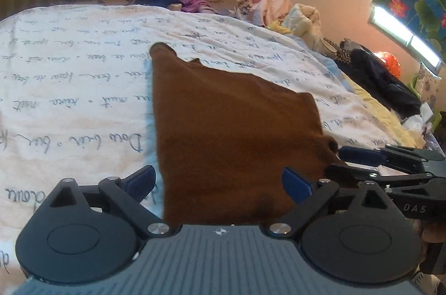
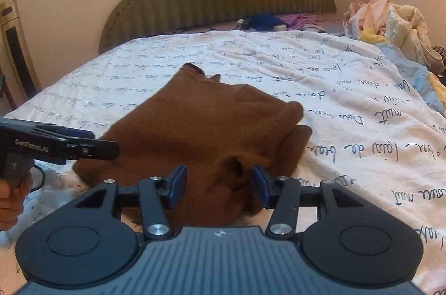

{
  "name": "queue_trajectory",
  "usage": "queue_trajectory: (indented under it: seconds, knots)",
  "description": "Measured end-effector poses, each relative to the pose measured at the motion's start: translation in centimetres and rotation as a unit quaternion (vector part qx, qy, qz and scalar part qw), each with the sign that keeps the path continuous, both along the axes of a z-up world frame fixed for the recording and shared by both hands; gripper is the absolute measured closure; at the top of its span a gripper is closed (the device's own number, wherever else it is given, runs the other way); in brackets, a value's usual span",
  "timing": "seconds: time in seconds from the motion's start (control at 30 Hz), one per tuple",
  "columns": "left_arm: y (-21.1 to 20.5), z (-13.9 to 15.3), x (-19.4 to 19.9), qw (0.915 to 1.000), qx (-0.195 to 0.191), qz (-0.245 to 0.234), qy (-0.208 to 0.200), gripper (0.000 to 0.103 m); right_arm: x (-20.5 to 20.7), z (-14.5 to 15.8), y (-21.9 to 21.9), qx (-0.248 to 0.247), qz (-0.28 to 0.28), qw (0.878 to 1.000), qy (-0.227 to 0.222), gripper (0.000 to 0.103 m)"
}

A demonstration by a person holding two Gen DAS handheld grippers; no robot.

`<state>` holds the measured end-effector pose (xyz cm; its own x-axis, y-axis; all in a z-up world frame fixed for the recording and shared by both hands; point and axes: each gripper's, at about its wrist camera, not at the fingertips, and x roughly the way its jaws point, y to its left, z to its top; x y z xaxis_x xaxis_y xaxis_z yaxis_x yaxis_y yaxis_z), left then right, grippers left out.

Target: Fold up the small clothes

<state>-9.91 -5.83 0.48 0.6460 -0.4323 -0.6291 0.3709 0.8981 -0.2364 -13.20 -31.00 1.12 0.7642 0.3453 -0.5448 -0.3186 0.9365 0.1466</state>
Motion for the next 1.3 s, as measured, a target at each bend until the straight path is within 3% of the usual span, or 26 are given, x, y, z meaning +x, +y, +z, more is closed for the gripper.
queue_trajectory:
  seconds: [0.1, 0.13, 0.2, 0.23, 0.27, 0.37, 0.5, 0.63, 0.73, 0.93, 0.97, 1.07, 1.1, 1.13, 1.17, 1.3]
  knots:
    - [-1.6, -2.8, -0.1, 0.9985, 0.041, -0.013, 0.035, 0.005, -0.2, -2.1, 1.3, -0.063, 0.008, 0.998, 0.031, 0.054]
    - [-1.8, -3.2, -0.7, 0.9983, 0.055, -0.02, 0.005, 0.0, 0.2, -3.3, 0.7, -0.076, -0.004, 0.996, 0.046, 0.05]
    - [-2.1, -3.0, -1.0, 0.997, 0.075, -0.021, 0.008, 0.001, 0.5, -3.7, -1.9, -0.004, -0.016, 0.997, 0.07, 0.037]
    - [-1.8, -2.6, -0.8, 0.9974, 0.067, -0.02, 0.018, 0.001, 0.4, -3.2, -3.0, 0.027, -0.02, 0.997, 0.074, 0.036]
    - [-1.5, -2.1, -0.6, 0.9979, 0.059, -0.021, 0.02, 0.0, 0.2, -2.6, -3.6, 0.037, -0.024, 0.997, 0.063, 0.036]
    - [-0.7, -0.6, 1.3, 0.9979, 0.064, 0.0, 0.007, 0.0, 1.4, -1.4, -5.3, 0.053, -0.047, 0.996, 0.058, 0.02]
    - [0.2, 0.2, 5.8, 0.9966, 0.073, 0.027, 0.027, 0.0, 5.8, -2.4, -8.2, 0.138, -0.081, 0.982, 0.101, 0.02]
    - [0.1, -0.2, 9.1, 0.9953, 0.083, 0.024, 0.044, 0.0, 9.2, -4.4, -10.0, 0.235, -0.094, 0.957, 0.141, 0.02]
    - [-0.5, -0.6, 10.5, 0.9954, 0.08, 0.019, 0.05, 0.0, 10.4, -5.0, -9.8, 0.256, -0.087, 0.95, 0.153, 0.017]
    - [-1.6, -1.6, 12.5, 0.9967, 0.033, 0.006, 0.074, 0.0, 11.7, -5.0, -7.5, 0.264, -0.059, 0.948, 0.166, 0.014]
    - [-1.7, -1.7, 12.7, 0.9965, 0.022, 0.001, 0.08, 0.003, 11.9, -5.0, -7.0, 0.26, -0.056, 0.95, 0.163, 0.014]
    - [-1.9, -1.7, 12.8, 0.9968, 0.003, -0.005, 0.08, 0.04, 12.1, -4.8, -5.5, 0.227, -0.052, 0.961, 0.151, 0.014]
    - [-1.9, -1.5, 12.8, 0.9967, 0.001, -0.004, 0.081, 0.056, 12.1, -4.6, -4.9, 0.208, -0.056, 0.965, 0.148, 0.023]
    - [-1.8, -1.3, 12.8, 0.9967, 0.002, -0.001, 0.081, 0.065, 12.1, -4.3, -4.1, 0.184, -0.057, 0.97, 0.15, 0.058]
    - [-1.8, -1.0, 12.8, 0.9968, 0.004, -0.002, 0.08, 0.068, 12.0, -4.0, -3.8, 0.184, -0.055, 0.969, 0.153, 0.066]
    - [-1.8, -0.1, 12.0, 0.9979, 0.032, -0.005, 0.055, 0.075, 11.3, -2.0, -1.5, 0.138, -0.064, 0.98, 0.13, 0.073]
